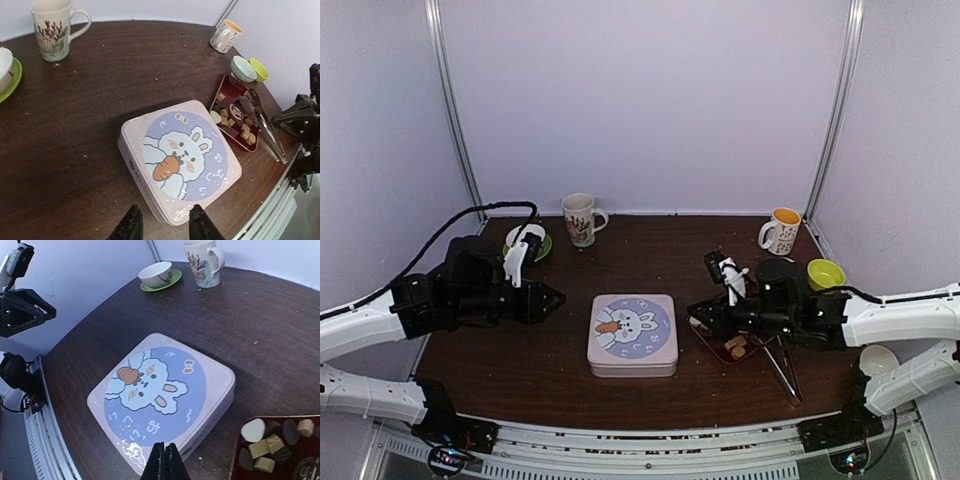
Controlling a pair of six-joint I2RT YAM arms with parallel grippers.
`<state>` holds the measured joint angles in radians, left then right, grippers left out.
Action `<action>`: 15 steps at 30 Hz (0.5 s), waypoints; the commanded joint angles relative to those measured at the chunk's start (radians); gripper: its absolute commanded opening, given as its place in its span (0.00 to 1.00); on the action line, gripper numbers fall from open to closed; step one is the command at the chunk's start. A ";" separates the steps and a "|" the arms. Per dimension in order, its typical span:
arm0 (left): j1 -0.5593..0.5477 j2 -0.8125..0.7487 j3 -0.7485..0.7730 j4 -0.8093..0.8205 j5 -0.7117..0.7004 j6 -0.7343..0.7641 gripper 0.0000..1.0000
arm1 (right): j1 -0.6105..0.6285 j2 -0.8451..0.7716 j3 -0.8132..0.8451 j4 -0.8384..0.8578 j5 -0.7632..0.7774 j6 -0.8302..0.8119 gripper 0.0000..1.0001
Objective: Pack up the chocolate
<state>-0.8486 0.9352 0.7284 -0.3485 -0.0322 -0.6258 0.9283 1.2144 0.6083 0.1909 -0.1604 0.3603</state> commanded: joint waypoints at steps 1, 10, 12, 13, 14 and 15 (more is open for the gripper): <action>0.037 -0.024 0.088 -0.128 -0.119 0.112 0.40 | -0.043 -0.099 0.047 -0.143 0.166 -0.096 0.00; 0.274 -0.045 0.138 -0.146 -0.027 0.174 0.98 | -0.202 -0.228 0.102 -0.289 0.304 -0.163 0.96; 0.292 -0.026 0.157 -0.163 -0.072 0.189 0.98 | -0.240 -0.237 0.117 -0.313 0.302 -0.179 1.00; 0.295 -0.015 0.168 -0.169 -0.102 0.199 0.98 | -0.256 -0.239 0.129 -0.328 0.303 -0.185 1.00; 0.296 0.000 0.180 -0.180 -0.141 0.207 0.98 | -0.272 -0.240 0.138 -0.341 0.309 -0.190 1.00; 0.296 0.012 0.189 -0.183 -0.173 0.226 0.98 | -0.285 -0.244 0.146 -0.349 0.327 -0.194 1.00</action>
<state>-0.5636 0.9100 0.8562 -0.5117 -0.0967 -0.4675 0.6899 0.9871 0.7052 -0.0784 0.1005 0.2058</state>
